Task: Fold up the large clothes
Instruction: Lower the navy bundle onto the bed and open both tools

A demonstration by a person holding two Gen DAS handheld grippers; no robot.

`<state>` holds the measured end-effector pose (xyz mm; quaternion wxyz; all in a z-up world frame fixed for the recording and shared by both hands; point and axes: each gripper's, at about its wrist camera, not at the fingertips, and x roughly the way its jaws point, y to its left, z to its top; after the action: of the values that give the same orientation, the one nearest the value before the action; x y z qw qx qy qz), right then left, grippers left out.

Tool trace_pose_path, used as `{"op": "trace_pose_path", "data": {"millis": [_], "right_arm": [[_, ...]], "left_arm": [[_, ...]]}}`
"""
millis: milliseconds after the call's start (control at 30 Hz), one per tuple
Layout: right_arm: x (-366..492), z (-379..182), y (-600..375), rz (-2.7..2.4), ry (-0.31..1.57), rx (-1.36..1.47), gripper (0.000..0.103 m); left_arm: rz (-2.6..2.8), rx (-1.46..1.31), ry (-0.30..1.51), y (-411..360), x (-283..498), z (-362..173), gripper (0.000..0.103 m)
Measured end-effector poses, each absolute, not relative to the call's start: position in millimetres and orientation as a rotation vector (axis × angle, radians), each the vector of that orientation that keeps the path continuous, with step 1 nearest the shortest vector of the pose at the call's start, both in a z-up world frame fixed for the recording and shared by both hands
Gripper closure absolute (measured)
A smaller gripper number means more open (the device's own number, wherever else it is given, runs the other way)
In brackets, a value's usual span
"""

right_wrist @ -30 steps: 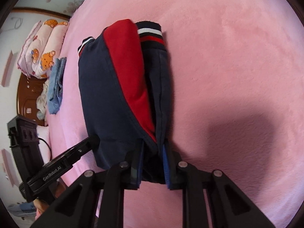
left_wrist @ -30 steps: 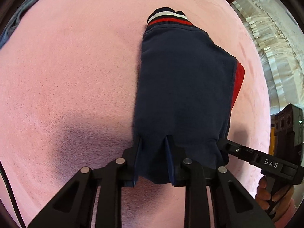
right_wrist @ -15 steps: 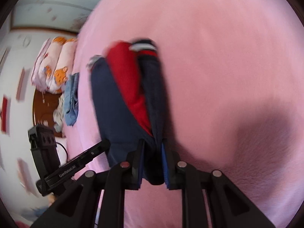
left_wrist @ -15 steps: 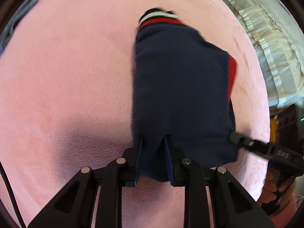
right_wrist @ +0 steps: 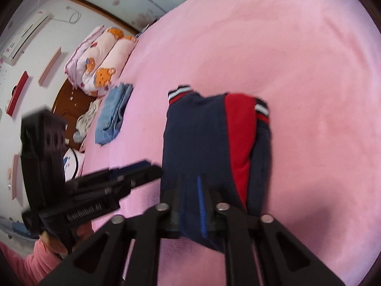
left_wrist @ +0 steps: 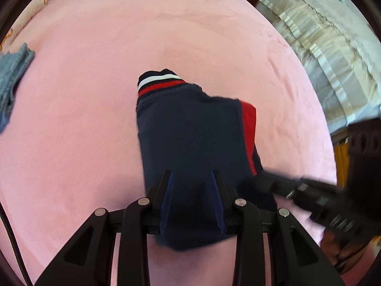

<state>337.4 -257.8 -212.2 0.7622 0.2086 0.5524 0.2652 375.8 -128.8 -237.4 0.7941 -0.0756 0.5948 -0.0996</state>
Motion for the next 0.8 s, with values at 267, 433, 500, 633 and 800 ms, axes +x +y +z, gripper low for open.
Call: {"op": "trace_pose_path", "data": {"millis": [267,433,500,633,800], "right_arm": [[368.6,-246.3,-242.0,0.591,1.182,0.512,0.103],[393.8,-250.8,-250.8,0.494,1.099,0.534,0.103],[400.0,-255.9,-261.7,0.449,1.079,0.586,0.103],[399.1,-260.3,-280.5,0.399,1.046,0.663,0.103],[387.8,-254.4,-301.1,0.246,1.050,0.621,0.103]], "left_arm": [[-0.227,-0.200,1.264,-128.7,416.6,-272.4,0.090],[-0.247,-0.237,1.235,-122.2,438.5,-283.4,0.090],[-0.246,-0.302,1.221,-114.3,444.2,-287.3,0.090],[-0.231,-0.400,1.194,-100.3,449.8,-293.5,0.090],[-0.231,-0.453,1.187,-88.5,445.2,-294.8,0.090]]}}
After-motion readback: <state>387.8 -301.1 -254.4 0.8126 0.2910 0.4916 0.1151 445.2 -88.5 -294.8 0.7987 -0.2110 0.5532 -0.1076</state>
